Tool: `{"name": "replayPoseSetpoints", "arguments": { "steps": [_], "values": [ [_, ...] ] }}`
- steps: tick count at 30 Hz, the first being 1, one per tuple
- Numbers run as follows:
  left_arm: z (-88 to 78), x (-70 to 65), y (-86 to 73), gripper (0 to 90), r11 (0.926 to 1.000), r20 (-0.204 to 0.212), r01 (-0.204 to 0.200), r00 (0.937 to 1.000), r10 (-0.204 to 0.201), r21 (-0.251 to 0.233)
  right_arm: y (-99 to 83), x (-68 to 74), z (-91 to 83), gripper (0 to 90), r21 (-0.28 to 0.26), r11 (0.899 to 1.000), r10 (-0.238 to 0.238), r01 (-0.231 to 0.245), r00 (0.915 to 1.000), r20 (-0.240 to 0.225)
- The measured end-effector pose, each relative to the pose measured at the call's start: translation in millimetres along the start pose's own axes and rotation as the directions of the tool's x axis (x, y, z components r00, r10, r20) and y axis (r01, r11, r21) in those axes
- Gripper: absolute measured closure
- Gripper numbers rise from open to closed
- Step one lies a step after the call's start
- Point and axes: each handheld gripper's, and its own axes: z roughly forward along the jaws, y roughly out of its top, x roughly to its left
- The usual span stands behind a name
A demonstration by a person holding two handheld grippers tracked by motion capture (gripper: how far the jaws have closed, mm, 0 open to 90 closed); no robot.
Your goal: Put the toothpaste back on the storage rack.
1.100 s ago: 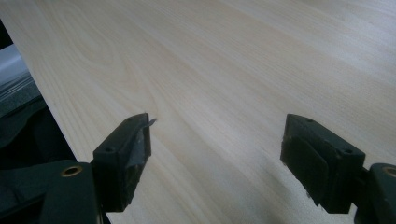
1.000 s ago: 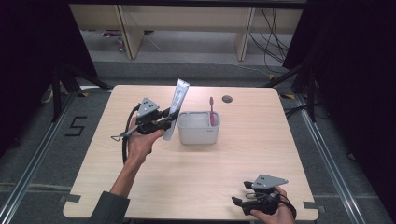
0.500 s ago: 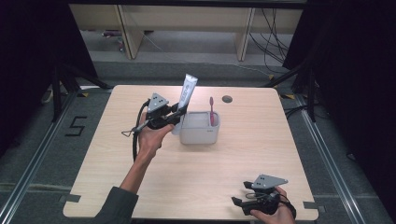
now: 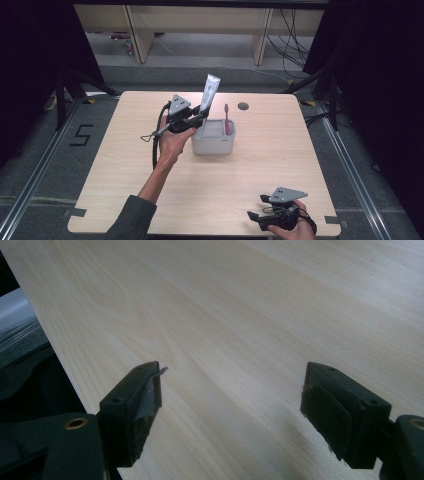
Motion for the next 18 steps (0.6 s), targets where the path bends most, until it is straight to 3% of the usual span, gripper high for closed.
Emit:
{"name": "replayPoseSetpoints", "arguments": {
  "steps": [18],
  "values": [
    [28.2,-5.3,-1.7,71.5,0.9997,0.013,-0.014,0.9998,0.014,-0.02,-0.1,-0.4,-0.7,24.9,-0.004,1.0,-0.002,0.002,1.0,0.004]
  ]
}}
